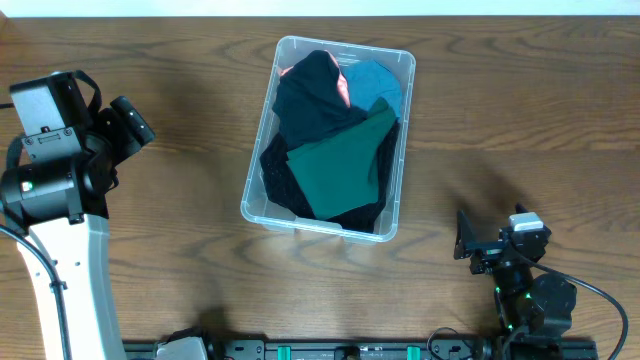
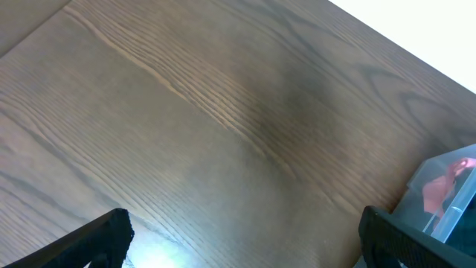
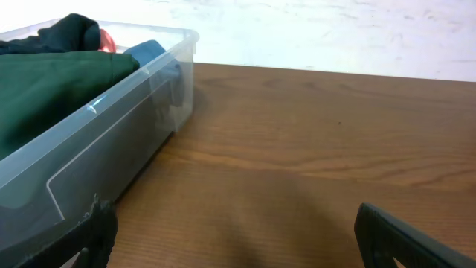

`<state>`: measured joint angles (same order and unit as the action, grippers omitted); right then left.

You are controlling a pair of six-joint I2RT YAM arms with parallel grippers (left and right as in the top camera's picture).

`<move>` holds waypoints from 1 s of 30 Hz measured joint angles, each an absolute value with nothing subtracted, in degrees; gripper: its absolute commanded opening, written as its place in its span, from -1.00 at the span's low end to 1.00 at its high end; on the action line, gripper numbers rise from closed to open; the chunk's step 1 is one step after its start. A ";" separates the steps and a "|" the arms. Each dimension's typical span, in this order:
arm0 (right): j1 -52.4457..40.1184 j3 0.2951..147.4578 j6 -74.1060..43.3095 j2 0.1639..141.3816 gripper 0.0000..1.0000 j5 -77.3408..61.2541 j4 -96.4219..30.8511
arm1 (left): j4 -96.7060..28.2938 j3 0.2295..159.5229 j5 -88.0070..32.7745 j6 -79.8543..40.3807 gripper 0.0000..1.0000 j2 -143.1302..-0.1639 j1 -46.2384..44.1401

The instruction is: Pack container

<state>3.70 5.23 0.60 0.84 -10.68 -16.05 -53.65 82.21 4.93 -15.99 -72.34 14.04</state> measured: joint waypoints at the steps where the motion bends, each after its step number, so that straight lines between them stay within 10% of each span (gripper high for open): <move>1: 3.70 5.23 0.60 0.84 0.98 -10.68 -16.05 | -53.65 82.21 4.93 -15.99 0.96 -72.34 14.04; 30: 3.70 5.23 0.60 0.84 0.98 -10.68 -16.03 | -54.35 82.21 4.95 -15.79 0.96 -71.37 13.72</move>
<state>3.70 5.23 0.60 0.84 -10.68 -16.03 -54.35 82.21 4.95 -15.79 -71.37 13.72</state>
